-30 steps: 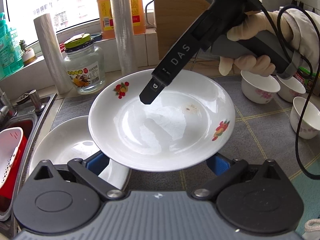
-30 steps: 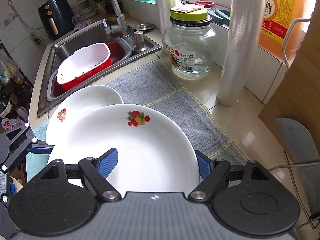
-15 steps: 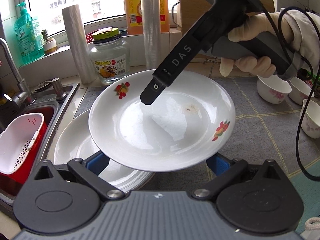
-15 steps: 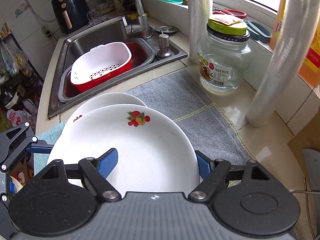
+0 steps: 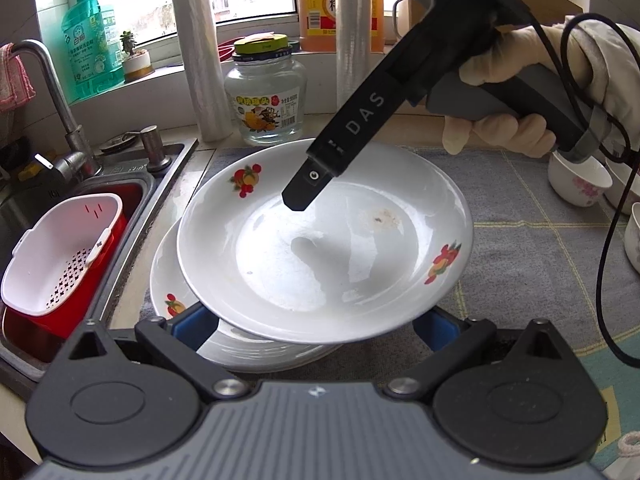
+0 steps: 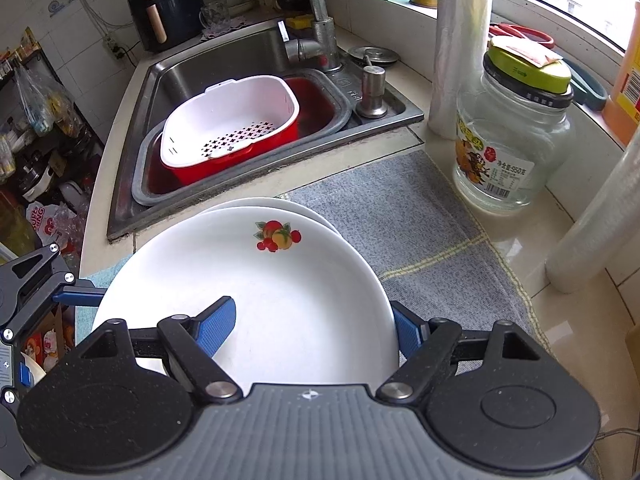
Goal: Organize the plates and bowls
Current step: 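Lift the plate with the right tool and carry it toward the plate stack, then lower the plate onto the stack and open the right tool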
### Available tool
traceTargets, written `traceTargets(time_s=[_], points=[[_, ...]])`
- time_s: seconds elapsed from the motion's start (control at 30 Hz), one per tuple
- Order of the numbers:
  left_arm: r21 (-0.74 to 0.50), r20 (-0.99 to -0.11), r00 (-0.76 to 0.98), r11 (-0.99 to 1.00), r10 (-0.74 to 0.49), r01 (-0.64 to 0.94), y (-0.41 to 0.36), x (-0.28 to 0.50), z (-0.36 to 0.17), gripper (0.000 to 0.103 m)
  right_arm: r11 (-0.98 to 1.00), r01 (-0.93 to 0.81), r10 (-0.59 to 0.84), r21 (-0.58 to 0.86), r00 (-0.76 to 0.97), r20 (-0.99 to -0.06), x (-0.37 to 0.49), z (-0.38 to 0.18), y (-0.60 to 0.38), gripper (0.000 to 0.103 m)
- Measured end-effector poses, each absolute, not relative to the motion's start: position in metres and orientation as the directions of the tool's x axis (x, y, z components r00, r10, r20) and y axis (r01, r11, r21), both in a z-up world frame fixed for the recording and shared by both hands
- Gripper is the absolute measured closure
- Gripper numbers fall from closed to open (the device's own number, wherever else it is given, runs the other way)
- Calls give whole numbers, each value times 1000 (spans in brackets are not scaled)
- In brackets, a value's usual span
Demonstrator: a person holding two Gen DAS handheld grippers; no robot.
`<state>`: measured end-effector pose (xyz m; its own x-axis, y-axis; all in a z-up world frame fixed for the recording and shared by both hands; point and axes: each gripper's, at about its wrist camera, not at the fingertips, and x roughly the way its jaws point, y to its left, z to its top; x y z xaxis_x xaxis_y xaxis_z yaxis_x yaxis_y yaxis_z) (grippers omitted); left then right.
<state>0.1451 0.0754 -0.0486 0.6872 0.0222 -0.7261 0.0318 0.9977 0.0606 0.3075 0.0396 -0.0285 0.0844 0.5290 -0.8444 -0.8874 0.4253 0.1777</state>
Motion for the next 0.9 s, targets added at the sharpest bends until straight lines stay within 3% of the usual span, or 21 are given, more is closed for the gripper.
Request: traceTargets(time_s=[0.9], points=[[35, -751, 659, 999, 40, -21, 83, 156, -57, 1, 392, -902, 509, 183, 47, -859, 318, -45, 56, 17]])
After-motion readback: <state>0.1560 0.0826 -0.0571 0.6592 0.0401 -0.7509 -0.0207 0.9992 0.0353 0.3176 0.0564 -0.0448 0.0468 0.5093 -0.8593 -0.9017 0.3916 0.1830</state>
